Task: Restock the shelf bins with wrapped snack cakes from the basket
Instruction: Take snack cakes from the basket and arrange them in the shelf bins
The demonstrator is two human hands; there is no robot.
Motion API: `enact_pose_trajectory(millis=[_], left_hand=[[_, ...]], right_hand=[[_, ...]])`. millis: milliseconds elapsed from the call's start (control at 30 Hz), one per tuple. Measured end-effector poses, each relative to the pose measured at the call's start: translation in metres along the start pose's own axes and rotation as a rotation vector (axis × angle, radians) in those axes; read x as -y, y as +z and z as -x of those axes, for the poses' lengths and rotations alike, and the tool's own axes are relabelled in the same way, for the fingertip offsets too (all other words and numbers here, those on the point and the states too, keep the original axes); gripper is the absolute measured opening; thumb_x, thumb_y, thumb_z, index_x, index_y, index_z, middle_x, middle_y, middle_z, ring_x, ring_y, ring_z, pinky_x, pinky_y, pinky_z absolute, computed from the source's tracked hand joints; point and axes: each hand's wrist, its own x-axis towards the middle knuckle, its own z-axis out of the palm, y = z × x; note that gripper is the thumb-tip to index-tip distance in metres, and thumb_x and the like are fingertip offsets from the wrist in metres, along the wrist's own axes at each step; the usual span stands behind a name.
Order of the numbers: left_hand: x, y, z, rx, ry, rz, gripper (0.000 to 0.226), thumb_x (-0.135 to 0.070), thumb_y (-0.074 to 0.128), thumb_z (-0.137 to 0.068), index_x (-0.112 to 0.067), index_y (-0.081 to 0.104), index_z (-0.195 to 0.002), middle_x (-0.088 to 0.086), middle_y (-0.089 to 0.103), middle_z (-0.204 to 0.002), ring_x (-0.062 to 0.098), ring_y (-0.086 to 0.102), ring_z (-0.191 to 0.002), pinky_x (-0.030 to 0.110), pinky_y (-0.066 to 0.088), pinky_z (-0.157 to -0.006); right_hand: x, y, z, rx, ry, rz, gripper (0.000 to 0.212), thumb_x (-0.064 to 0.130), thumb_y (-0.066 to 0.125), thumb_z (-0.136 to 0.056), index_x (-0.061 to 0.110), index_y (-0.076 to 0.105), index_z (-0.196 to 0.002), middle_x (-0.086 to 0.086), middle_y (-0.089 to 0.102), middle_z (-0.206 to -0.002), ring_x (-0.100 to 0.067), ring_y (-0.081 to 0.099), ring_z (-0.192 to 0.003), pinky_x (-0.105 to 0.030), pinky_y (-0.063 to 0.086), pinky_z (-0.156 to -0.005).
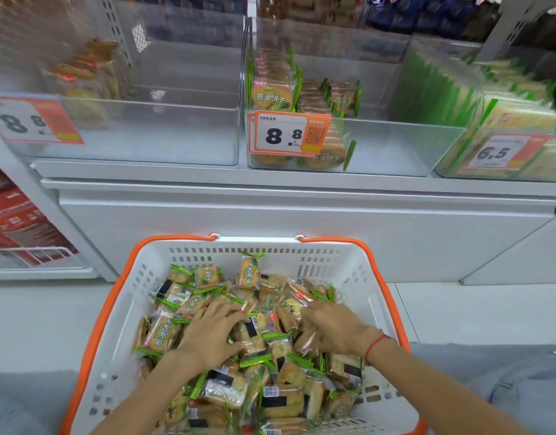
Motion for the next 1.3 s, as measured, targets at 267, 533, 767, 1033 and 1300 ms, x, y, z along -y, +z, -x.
enact_pose_trajectory(millis=[267, 533, 767, 1033, 1300], left_hand=[[-0.009, -0.009, -0.001, 0.036, -0.025, 0.076, 0.045, -0.036, 0.054, -0.094, -0.034, 0.042, -0.138, -0.007, 0.024, -0.153, 0.017, 0.011, -0.144, 0.039, 0.015, -0.115], [-0.059, -0.071, 0.002, 0.036, 0.184, 0.803, 0.038, -0.028, 0.071, -0.085, -0.039, 0.051, -0.116, -0.023, 0.051, -0.123, -0.017, 0.047, -0.105, -0.001, 0.034, -0.086], [-0.067, -0.111, 0.013, -0.007, 0.112, 1.225, 0.028, -0.039, 0.064, -0.082, -0.035, 0.06, -0.109, -0.015, 0.071, -0.105, 0.0, 0.066, -0.097, 0.014, 0.05, -0.086], [-0.07, -0.171, 0.0, -0.661, 0.117, 1.015, 0.031, -0.054, 0.06, -0.073, -0.036, 0.066, -0.098, -0.02, 0.068, -0.097, -0.007, 0.06, -0.093, 0.013, 0.044, -0.079], [-0.033, -0.279, -0.057, -1.272, 0.098, 0.813, 0.02, -0.028, 0.058, -0.093, -0.03, 0.055, -0.113, -0.013, 0.057, -0.109, 0.01, 0.057, -0.1, 0.021, 0.041, -0.08]], right_hand=[[-0.005, -0.024, 0.013, 0.176, 0.027, -0.061, 0.032, 0.022, 0.07, -0.084, 0.015, 0.055, -0.112, -0.002, 0.058, -0.102, -0.018, 0.047, -0.087, -0.028, 0.039, -0.074], [-0.003, -0.123, 0.028, 0.384, 0.051, -0.725, 0.021, 0.026, 0.053, -0.097, 0.011, 0.065, -0.104, -0.001, 0.062, -0.102, -0.018, 0.055, -0.099, -0.033, 0.044, -0.098], [-0.01, -0.164, 0.047, 0.322, 0.04, -1.02, 0.036, 0.039, 0.042, -0.099, 0.018, 0.06, -0.124, -0.005, 0.066, -0.122, -0.02, 0.06, -0.115, -0.029, 0.049, -0.098], [-0.006, -0.197, 0.052, -0.438, -0.129, -0.85, 0.012, 0.017, 0.074, -0.082, 0.021, 0.07, -0.093, 0.005, 0.071, -0.09, -0.008, 0.065, -0.085, -0.015, 0.048, -0.076], [-0.076, -0.303, 0.047, -1.078, -0.079, -0.749, 0.019, 0.009, 0.073, -0.081, 0.024, 0.065, -0.09, 0.001, 0.071, -0.084, 0.0, 0.062, -0.069, -0.019, 0.051, -0.071]])
